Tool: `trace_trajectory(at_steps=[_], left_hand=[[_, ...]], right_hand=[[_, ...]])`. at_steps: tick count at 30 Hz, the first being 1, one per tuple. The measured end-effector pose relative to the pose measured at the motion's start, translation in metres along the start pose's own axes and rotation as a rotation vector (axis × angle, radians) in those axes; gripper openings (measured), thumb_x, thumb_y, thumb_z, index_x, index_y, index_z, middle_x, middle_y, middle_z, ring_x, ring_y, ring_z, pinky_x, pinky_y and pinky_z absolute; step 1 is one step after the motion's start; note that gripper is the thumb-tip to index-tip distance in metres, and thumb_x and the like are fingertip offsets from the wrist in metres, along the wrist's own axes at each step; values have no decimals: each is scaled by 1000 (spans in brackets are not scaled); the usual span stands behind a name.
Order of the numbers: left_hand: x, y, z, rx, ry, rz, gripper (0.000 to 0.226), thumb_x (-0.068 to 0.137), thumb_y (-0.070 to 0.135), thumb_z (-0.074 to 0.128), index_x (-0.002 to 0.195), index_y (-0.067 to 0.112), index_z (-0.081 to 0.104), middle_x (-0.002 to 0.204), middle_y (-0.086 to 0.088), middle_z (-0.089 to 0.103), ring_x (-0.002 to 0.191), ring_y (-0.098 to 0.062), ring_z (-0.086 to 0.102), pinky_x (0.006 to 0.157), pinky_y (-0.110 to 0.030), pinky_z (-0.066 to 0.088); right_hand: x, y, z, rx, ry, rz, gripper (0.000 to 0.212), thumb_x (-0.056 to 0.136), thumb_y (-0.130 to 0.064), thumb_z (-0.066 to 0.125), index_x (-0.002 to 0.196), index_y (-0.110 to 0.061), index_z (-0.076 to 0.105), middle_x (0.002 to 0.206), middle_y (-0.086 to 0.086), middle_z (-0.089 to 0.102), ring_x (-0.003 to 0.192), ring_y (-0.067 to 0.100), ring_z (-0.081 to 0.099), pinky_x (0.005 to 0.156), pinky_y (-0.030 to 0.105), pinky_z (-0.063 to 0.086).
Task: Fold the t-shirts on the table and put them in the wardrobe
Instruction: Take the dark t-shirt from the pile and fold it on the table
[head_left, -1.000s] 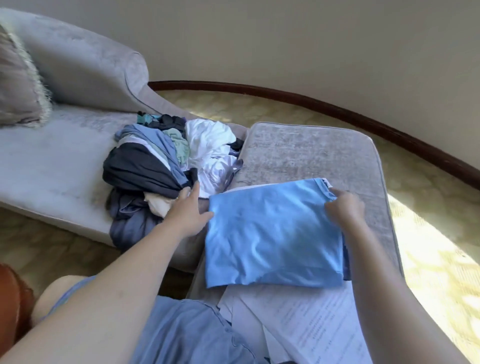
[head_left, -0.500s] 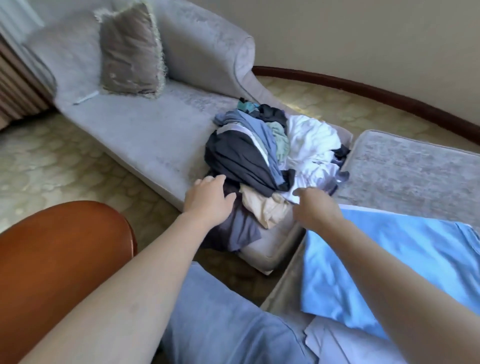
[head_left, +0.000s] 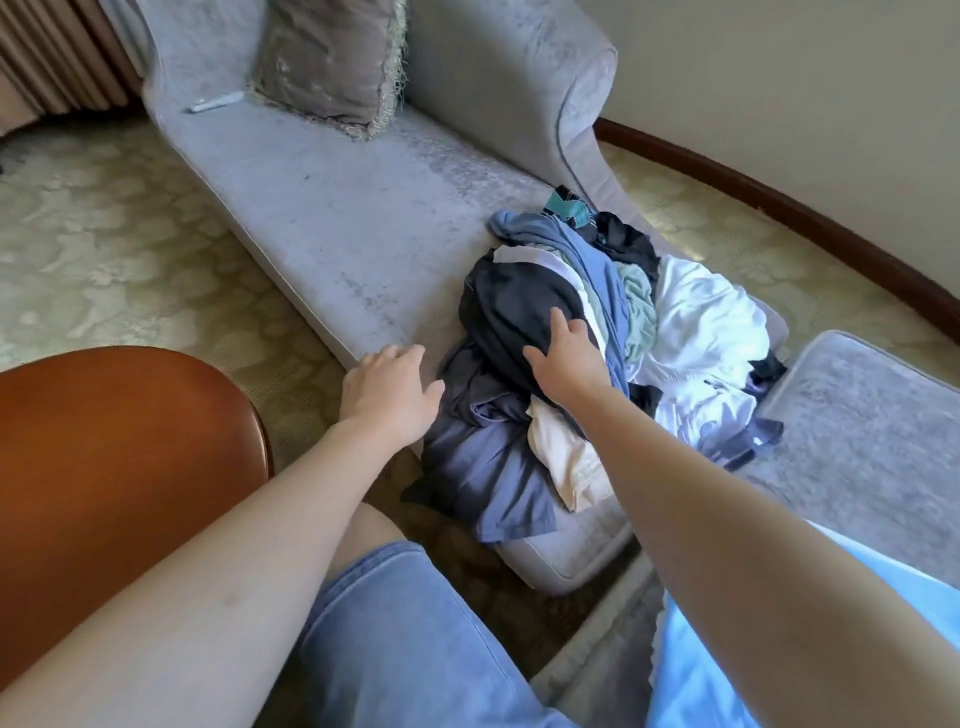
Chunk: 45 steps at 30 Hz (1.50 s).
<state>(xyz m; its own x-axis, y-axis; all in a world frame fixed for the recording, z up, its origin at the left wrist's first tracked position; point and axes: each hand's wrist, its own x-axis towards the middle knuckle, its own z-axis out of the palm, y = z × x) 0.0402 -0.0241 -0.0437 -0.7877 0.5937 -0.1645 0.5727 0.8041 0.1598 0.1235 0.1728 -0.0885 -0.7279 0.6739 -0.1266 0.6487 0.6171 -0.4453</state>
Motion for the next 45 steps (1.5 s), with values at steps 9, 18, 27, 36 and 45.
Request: trace_trajectory(at_steps=[9, 18, 27, 36, 45], left_hand=[[8, -27, -6, 18, 16, -44, 56, 98, 47, 44, 147, 19, 37, 146, -7, 45, 133, -30, 39, 106, -43, 36], [-8, -45, -6, 31, 5, -53, 56, 98, 47, 45, 147, 20, 37, 147, -7, 43, 135, -30, 37, 105, -43, 36], [-21, -59, -11, -11, 13, -76, 54, 98, 48, 46, 145, 21, 40, 145, -7, 45, 133, -30, 39, 103, -44, 36], [-57, -94, -56, -4, 79, -166, 51, 97, 45, 47, 142, 22, 44, 141, -6, 48, 129, -30, 42, 102, -42, 37], [-103, -142, -103, -90, 217, -237, 51, 99, 46, 43, 144, 22, 42, 143, -6, 47, 132, -29, 41, 103, -41, 36]], right_hand=[[2, 12, 18, 123, 227, 42, 14, 93, -5, 39, 86, -8, 50, 100, 9, 54, 83, 35, 55, 66, 34, 36], [15, 6, -4, 322, 77, 253, 70, 99, -25, 50, 154, -8, 11, 152, 18, 33, 134, 37, 40, 105, 45, 37], [-29, -28, 0, 337, 178, 24, 46, 100, -21, 41, 146, -19, 41, 129, 11, 60, 107, 32, 60, 87, 36, 46], [-84, -125, -26, 347, 125, -182, 40, 93, -7, 42, 126, -11, 65, 127, 9, 65, 117, 26, 57, 94, 28, 44], [-118, -243, -65, 319, 273, -461, 38, 96, -5, 41, 128, -10, 62, 134, 9, 59, 120, 25, 55, 96, 31, 43]])
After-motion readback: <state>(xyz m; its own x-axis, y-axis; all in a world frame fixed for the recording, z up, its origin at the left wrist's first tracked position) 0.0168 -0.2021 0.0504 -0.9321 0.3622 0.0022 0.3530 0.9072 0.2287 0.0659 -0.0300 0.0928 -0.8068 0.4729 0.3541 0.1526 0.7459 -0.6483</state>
